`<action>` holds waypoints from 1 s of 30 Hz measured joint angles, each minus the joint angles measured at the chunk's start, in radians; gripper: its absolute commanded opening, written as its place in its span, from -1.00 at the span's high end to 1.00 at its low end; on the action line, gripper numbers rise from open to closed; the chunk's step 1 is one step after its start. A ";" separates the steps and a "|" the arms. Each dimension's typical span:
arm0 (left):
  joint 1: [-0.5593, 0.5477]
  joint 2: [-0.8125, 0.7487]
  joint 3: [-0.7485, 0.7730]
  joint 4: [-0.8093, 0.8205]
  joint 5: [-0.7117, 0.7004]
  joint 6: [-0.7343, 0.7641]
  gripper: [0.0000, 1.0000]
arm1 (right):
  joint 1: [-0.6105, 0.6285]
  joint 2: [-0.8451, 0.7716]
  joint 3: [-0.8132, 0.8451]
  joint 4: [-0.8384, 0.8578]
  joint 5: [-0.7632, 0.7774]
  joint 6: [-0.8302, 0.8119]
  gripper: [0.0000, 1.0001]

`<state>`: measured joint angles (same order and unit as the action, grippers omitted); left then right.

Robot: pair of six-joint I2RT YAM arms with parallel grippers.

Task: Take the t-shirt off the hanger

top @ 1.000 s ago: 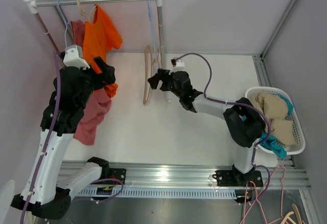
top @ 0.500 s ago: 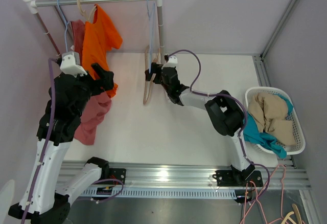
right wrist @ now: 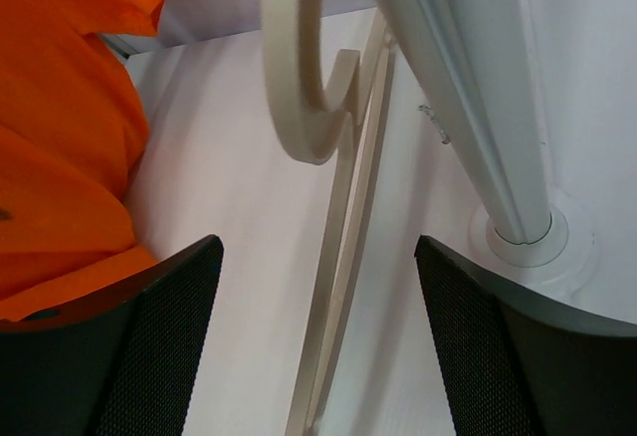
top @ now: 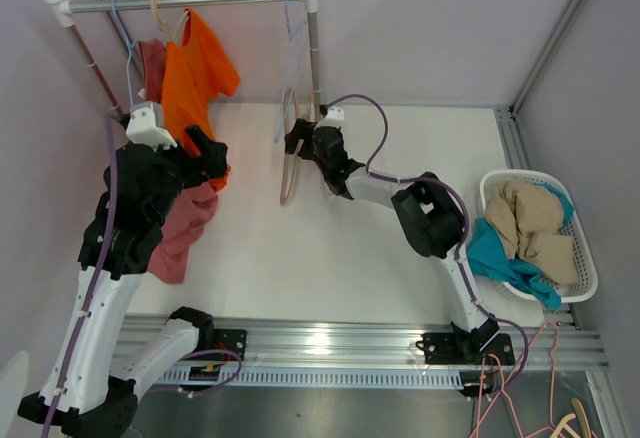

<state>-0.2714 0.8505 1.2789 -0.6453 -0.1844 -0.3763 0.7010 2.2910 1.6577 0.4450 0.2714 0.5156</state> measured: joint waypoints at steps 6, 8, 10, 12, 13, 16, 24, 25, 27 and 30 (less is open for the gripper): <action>0.000 0.007 -0.006 0.002 0.000 0.000 -0.98 | -0.014 0.016 0.016 -0.023 -0.007 0.006 -0.60; 0.000 0.012 -0.007 0.006 0.000 0.000 -0.98 | -0.018 0.024 0.029 -0.025 -0.011 0.008 -0.57; 0.000 0.016 -0.008 0.009 0.000 0.000 -0.98 | -0.020 0.031 0.039 -0.029 -0.018 0.009 -0.56; 0.000 0.018 -0.008 0.011 0.000 0.000 -0.98 | -0.023 0.042 0.051 -0.029 -0.022 0.009 -0.54; 0.000 0.019 -0.009 0.014 0.000 0.000 -0.98 | -0.024 0.049 0.057 -0.029 -0.026 0.010 -0.54; 0.000 0.020 -0.016 0.021 0.000 0.000 -0.98 | -0.024 0.068 0.073 -0.032 -0.033 0.012 -0.53; 0.000 0.020 -0.024 0.031 -0.001 0.000 -0.98 | -0.021 0.093 0.109 -0.067 -0.051 0.017 1.00; 0.000 0.020 -0.024 0.031 -0.002 0.000 -0.98 | -0.021 0.094 0.118 -0.074 -0.051 0.016 1.00; 0.000 0.019 -0.028 0.032 -0.003 0.000 -0.98 | -0.021 0.096 0.135 -0.081 -0.061 0.016 1.00; 0.000 0.019 -0.033 0.032 -0.004 0.000 -0.97 | -0.013 0.096 0.151 -0.090 -0.060 -0.001 1.00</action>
<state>-0.2714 0.8700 1.2461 -0.6128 -0.1883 -0.3763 0.6880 2.3867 1.8088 0.3550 0.2111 0.5148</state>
